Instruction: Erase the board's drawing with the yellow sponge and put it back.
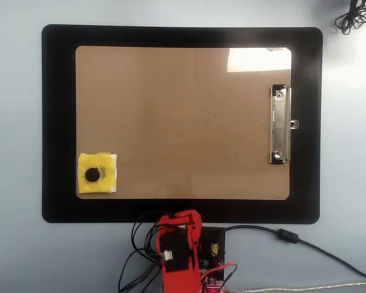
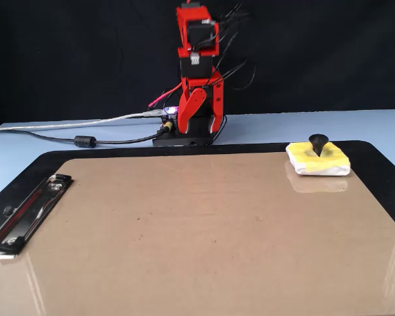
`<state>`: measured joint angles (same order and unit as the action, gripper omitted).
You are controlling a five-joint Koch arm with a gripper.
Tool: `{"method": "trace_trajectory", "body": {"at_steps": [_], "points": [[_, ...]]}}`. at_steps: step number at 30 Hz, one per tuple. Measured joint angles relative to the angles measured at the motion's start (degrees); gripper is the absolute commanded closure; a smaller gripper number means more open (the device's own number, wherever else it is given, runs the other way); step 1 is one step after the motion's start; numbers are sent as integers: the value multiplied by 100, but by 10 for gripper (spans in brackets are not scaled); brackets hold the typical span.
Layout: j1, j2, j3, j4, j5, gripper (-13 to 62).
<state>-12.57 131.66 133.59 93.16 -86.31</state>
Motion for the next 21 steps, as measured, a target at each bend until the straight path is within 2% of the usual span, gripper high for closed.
{"method": "trace_trajectory", "body": {"at_steps": [13,21], "points": [[1125,44,554,-114,0,154],[1160,44,562,-114,35,150]]}}
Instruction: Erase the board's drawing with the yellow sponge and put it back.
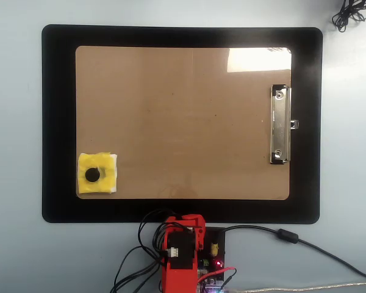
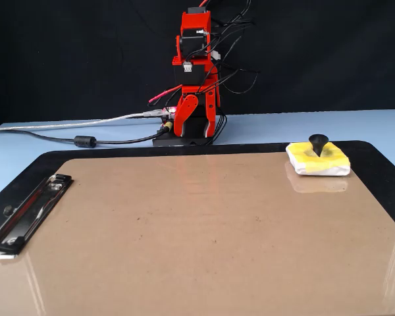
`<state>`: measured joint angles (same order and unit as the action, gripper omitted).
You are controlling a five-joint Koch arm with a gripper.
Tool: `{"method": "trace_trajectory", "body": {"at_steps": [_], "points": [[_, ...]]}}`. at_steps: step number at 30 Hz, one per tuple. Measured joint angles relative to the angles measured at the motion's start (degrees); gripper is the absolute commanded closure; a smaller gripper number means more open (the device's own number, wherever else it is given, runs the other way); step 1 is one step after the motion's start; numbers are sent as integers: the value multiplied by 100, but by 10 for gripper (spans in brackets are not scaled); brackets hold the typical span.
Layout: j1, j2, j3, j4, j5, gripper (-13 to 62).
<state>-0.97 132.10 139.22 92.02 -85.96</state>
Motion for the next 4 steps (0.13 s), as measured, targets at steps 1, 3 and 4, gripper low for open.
{"method": "trace_trajectory", "body": {"at_steps": [1,3,4], "points": [[0,0,9,0,0,150],[0,0,9,0,0,150],[0,0,9,-9,0,150]]}}
